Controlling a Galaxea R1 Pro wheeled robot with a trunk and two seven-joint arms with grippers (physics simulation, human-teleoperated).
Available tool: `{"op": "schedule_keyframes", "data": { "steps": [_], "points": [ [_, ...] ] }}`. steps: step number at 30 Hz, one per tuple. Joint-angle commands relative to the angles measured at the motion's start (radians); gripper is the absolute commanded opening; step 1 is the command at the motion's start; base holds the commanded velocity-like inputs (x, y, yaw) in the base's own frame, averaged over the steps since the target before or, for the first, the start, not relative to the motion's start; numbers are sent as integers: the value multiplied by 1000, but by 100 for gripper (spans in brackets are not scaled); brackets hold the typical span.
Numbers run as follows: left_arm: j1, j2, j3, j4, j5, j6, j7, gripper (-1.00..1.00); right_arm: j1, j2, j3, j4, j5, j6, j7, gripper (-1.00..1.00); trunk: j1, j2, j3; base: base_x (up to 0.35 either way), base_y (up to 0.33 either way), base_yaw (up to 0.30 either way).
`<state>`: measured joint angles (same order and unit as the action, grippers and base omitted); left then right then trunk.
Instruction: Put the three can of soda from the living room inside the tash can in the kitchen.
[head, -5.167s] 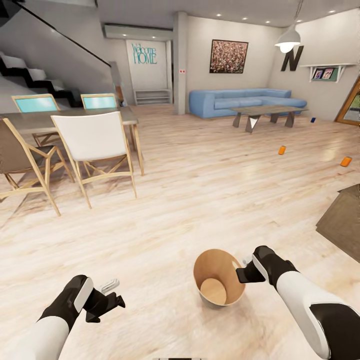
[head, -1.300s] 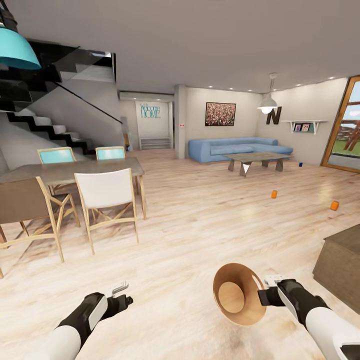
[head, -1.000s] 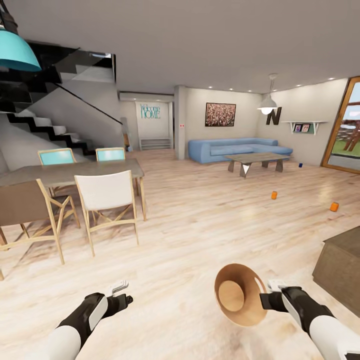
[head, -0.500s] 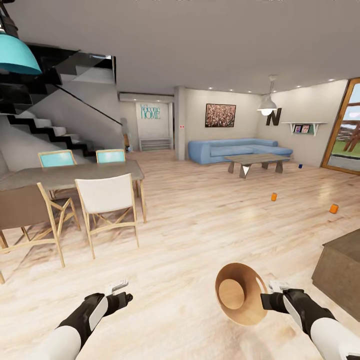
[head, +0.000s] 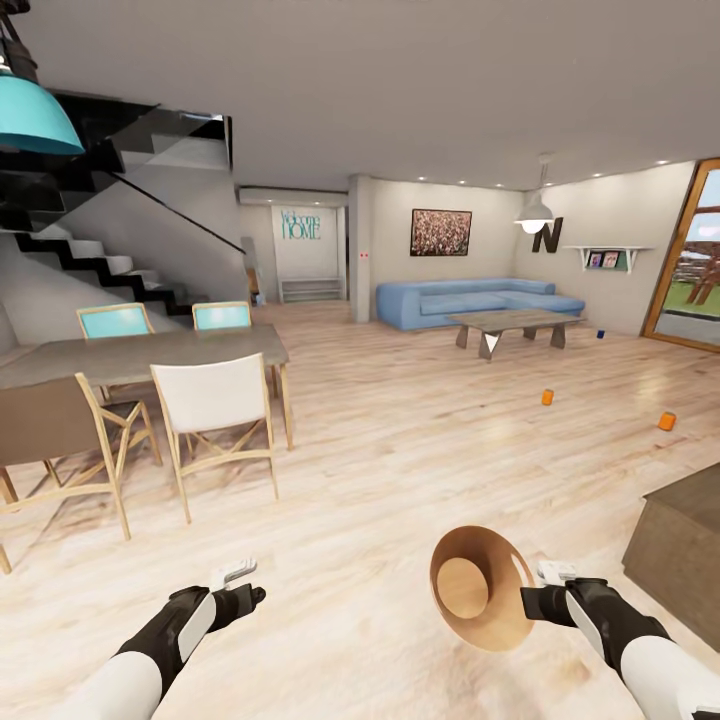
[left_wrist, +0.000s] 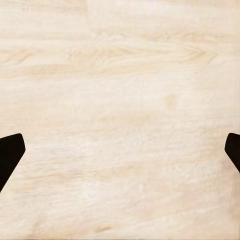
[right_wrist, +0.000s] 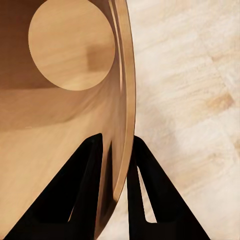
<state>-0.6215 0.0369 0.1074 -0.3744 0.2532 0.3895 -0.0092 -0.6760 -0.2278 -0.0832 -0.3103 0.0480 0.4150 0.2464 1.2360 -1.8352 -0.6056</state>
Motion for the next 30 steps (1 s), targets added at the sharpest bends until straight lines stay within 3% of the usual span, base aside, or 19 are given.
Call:
{"op": "schedule_keyframes", "data": {
  "steps": [1,30],
  "points": [
    [0,0,0,0,0,0,0,100,-1,0,-6,-1,-11,1,5,-100,-4,7,3,0,0,0],
    [0,0,0,0,0,-8,-1,100,-1,1,-6,-1,-13,1,5,-100,-115,210,94,0,0,0]
  ]
}}
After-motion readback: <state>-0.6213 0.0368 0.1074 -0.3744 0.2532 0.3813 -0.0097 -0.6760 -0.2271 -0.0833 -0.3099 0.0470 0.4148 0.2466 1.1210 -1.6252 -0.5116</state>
